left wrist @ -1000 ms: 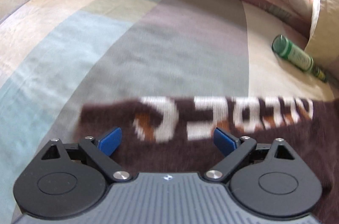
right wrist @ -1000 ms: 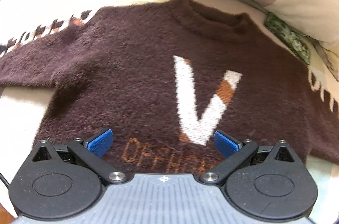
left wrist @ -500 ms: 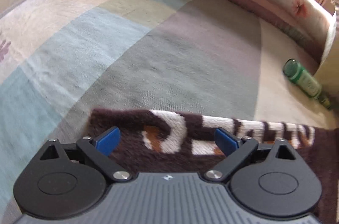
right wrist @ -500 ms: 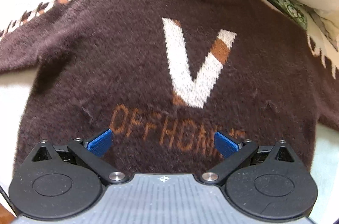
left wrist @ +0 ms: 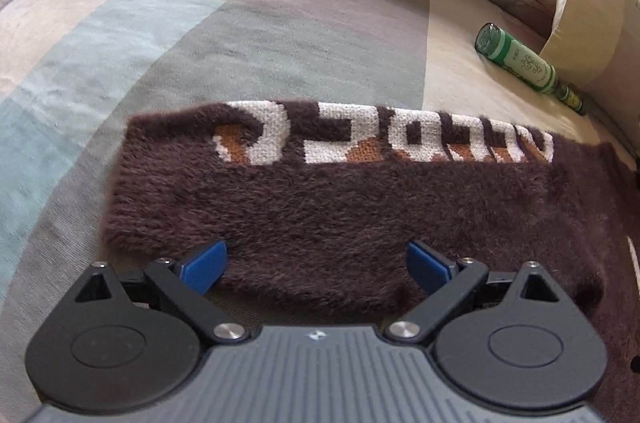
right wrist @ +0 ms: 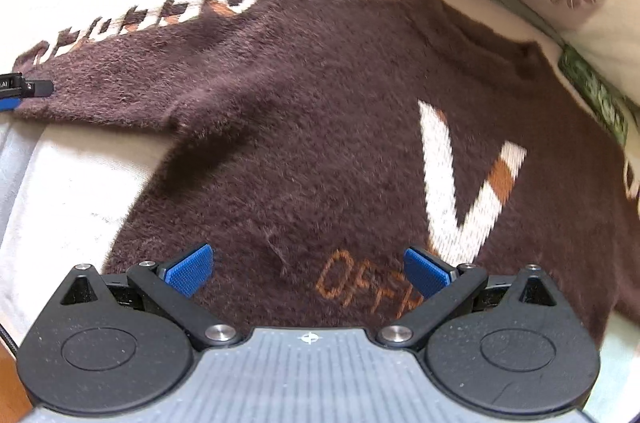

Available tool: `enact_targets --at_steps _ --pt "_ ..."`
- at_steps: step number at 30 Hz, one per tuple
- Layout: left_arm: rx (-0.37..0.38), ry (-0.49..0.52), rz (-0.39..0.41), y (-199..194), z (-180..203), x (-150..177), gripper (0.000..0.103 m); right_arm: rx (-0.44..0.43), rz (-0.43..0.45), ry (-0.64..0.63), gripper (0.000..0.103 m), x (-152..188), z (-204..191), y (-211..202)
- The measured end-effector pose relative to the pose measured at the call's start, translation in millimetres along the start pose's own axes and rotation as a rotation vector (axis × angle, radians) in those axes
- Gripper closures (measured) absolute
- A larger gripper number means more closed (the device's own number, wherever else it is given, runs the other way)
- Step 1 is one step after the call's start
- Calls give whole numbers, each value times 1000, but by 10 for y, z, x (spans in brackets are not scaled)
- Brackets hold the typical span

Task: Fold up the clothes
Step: 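Move the left gripper to the sleeve with white lettering, then lower the open left gripper onto the sleeve cuff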

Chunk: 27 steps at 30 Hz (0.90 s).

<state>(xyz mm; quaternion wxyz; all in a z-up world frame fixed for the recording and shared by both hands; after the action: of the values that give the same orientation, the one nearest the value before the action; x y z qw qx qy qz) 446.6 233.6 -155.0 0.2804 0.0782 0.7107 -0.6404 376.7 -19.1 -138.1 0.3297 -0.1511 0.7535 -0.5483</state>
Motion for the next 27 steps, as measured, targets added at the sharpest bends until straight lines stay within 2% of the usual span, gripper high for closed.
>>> enact_targets --at_steps 4,16,20,27 --pt "-20 13 6 -72 -24 -11 7 -9 7 -27 0 -97 -81 2" --pt "-16 -105 31 -219 -127 33 7 -112 23 -65 0 -101 -338 60" --pt "52 -177 24 -248 -114 96 7 -156 40 -51 0 -66 -371 82" --pt "242 -496 12 -197 -199 290 7 -245 74 -19 0 8 -420 67"
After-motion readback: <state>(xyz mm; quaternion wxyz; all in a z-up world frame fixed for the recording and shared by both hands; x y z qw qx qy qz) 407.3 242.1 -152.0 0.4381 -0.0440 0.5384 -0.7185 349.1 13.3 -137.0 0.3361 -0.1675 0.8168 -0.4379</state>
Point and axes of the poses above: each gripper's, at about its wrist camera, not at the fingertips, and y roughly the way its jaws point, z to its right, x to its underside, the point moved 8 cm from there along y, roughly the way its jaws point, and after that the axes turned 11 degrees about -x, right-handed, at the moved point
